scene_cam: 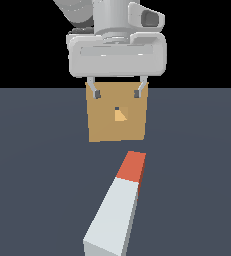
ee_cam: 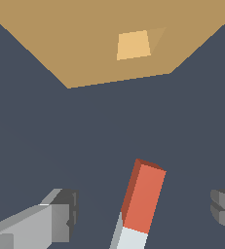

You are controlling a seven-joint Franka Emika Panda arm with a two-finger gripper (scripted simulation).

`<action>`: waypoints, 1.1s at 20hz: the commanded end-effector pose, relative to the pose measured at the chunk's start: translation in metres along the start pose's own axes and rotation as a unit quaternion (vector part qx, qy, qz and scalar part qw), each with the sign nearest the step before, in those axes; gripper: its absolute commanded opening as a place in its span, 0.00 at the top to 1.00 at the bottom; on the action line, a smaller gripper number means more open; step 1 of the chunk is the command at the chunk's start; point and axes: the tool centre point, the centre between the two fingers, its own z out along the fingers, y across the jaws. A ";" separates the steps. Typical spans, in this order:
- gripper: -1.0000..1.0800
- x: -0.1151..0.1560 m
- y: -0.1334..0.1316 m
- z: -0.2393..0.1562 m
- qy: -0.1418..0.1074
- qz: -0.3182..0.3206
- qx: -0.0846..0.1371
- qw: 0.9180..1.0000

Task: Insert the peg into the horizontal hole in a box.

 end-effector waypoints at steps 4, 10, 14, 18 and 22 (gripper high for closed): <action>0.04 -0.004 0.001 0.003 -0.001 0.004 0.000 1.000; 0.04 -0.037 0.005 0.023 -0.005 0.032 0.001 0.999; 0.04 -0.077 0.007 0.048 -0.009 0.066 0.002 0.998; 0.04 -0.122 0.007 0.075 -0.014 0.104 0.004 0.994; 0.04 -0.153 0.006 0.093 -0.017 0.130 0.005 0.991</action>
